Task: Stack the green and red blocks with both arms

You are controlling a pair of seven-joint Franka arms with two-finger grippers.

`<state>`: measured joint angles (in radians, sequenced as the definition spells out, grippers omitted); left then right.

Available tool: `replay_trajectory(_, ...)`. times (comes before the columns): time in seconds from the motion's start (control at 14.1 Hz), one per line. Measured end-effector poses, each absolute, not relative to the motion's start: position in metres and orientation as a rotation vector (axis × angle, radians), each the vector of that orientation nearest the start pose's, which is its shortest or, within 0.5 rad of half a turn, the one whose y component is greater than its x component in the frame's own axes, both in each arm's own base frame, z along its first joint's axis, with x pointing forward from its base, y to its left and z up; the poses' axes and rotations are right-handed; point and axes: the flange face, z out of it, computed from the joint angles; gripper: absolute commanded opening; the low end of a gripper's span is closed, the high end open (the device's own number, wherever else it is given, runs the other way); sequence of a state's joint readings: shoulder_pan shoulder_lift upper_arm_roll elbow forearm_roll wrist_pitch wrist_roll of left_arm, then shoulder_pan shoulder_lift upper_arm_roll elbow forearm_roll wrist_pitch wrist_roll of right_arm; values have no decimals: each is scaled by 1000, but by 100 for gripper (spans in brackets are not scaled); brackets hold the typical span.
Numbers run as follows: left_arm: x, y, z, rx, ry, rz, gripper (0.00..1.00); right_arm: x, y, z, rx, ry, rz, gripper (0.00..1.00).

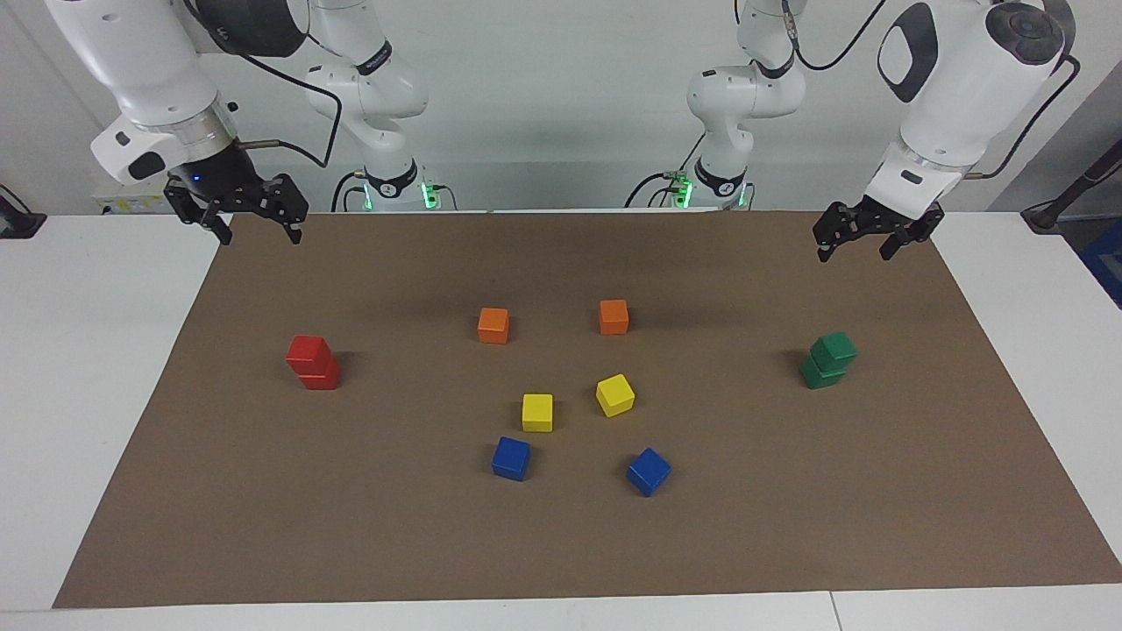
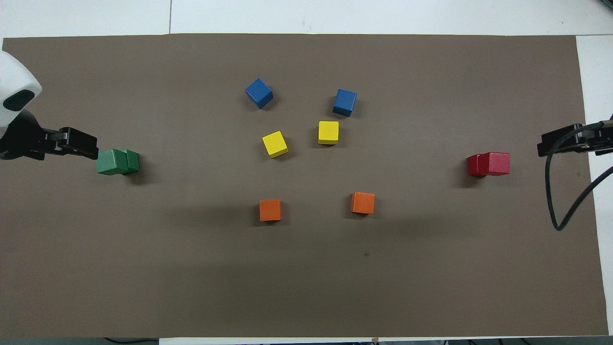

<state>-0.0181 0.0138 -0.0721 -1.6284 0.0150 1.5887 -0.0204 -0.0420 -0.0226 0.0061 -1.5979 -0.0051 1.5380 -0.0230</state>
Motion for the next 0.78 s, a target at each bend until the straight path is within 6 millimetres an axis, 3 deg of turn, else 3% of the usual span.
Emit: replay_trajectory(0.78,556,-41,591,-3123,89,82,100,537,-46,618,-3139,97,116,100)
